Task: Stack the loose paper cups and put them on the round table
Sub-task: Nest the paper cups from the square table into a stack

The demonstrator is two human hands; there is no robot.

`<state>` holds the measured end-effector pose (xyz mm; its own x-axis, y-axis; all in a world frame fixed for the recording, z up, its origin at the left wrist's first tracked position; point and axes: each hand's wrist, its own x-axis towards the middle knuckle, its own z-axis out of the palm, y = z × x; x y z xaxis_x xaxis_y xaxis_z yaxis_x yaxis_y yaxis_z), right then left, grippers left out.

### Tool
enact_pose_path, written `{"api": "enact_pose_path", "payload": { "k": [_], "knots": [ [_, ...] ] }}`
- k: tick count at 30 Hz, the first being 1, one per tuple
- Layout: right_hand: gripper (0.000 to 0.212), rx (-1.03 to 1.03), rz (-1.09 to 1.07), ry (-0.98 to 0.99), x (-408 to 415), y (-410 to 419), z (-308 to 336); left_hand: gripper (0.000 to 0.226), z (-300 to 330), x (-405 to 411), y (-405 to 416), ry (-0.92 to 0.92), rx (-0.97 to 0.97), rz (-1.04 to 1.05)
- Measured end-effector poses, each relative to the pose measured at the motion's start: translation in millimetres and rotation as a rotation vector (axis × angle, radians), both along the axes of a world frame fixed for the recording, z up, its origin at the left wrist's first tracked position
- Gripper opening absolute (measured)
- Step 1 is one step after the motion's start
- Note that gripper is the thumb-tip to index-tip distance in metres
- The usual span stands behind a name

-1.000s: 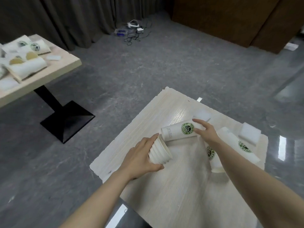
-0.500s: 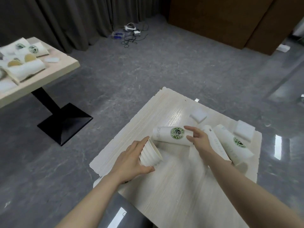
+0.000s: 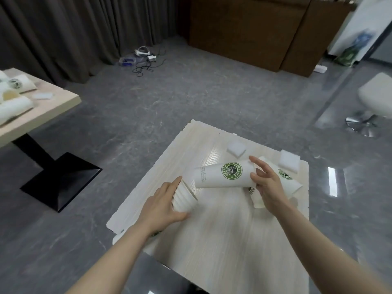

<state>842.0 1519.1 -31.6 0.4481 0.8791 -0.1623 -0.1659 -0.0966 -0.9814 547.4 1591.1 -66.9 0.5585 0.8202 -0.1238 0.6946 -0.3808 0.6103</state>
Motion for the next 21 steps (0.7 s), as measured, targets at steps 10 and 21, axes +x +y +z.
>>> {"api": "enact_pose_path", "payload": {
  "k": [10, 21],
  "knots": [
    [0.046, 0.019, 0.134, -0.035, -18, -25, 13, 0.106, 5, 14, -1, -0.040, 0.033, -0.096],
    [0.052, 0.035, 0.179, -0.049, -59, -33, 0, 0.107, 1, 29, -4, -0.051, 0.082, -0.212]
  ]
}}
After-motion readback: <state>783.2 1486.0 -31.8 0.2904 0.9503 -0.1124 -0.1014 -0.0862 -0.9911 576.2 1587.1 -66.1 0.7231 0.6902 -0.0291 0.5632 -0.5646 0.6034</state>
